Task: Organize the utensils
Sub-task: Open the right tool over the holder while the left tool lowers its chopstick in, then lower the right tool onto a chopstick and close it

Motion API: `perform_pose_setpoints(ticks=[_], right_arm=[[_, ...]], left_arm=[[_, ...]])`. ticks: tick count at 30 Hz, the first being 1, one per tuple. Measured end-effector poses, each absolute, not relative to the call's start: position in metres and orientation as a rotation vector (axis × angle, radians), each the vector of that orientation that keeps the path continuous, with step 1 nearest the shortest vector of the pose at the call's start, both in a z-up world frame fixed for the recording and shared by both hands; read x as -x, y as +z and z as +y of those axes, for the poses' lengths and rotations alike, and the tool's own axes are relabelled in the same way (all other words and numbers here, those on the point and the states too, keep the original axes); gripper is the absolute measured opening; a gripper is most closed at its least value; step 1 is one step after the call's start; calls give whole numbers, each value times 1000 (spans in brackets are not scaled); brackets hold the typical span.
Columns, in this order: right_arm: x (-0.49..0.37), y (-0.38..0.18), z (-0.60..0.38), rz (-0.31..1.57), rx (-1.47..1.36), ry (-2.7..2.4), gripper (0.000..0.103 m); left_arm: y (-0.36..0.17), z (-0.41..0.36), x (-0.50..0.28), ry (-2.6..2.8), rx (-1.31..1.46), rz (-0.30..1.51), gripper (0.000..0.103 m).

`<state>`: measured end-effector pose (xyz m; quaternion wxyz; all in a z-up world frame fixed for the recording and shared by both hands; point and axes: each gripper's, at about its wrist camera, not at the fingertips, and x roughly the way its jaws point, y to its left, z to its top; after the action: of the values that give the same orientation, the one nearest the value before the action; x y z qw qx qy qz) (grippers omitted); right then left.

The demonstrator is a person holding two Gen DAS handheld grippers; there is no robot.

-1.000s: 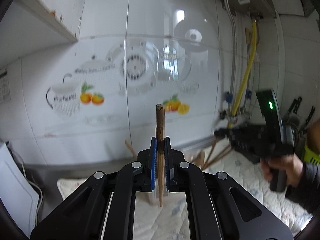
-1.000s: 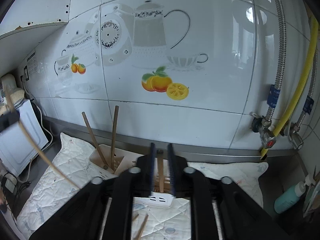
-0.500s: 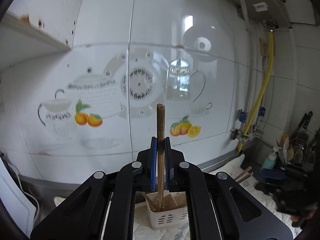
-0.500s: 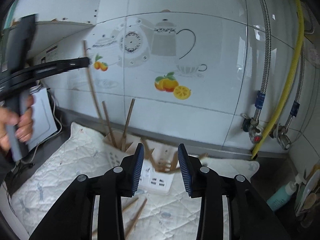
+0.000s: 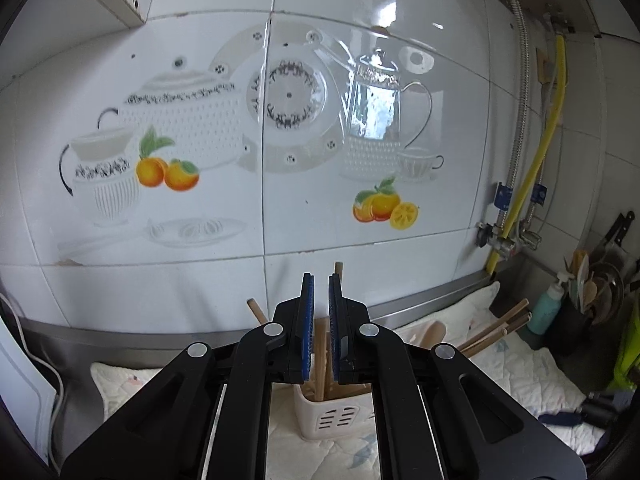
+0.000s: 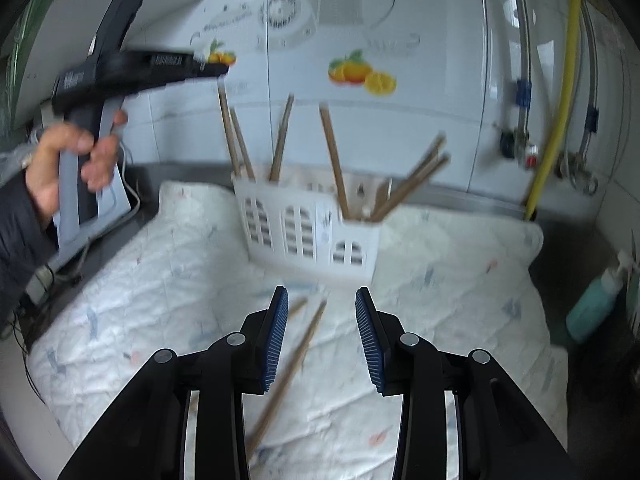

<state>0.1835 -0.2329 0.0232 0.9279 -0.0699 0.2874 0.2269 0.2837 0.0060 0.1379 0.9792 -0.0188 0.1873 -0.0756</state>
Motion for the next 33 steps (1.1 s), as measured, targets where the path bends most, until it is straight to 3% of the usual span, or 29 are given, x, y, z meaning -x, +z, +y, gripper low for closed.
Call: perform_pose_setpoints(ticks=[10,17,29,33], right_arm=[[-148,-39,-222,739,119,494,34],[-135,-69,-208,810,85,493,27],[-131,-98,-202,906,18,427,19],[-130,-99,-199,896,29,401,17]], left_arm=[[140,11,-273,-161,70,367,8],[151,12,-230,-163,64,333,9],[69,21,-155,-157,105,499,10],[35,21,-135,-163,121,565,24]])
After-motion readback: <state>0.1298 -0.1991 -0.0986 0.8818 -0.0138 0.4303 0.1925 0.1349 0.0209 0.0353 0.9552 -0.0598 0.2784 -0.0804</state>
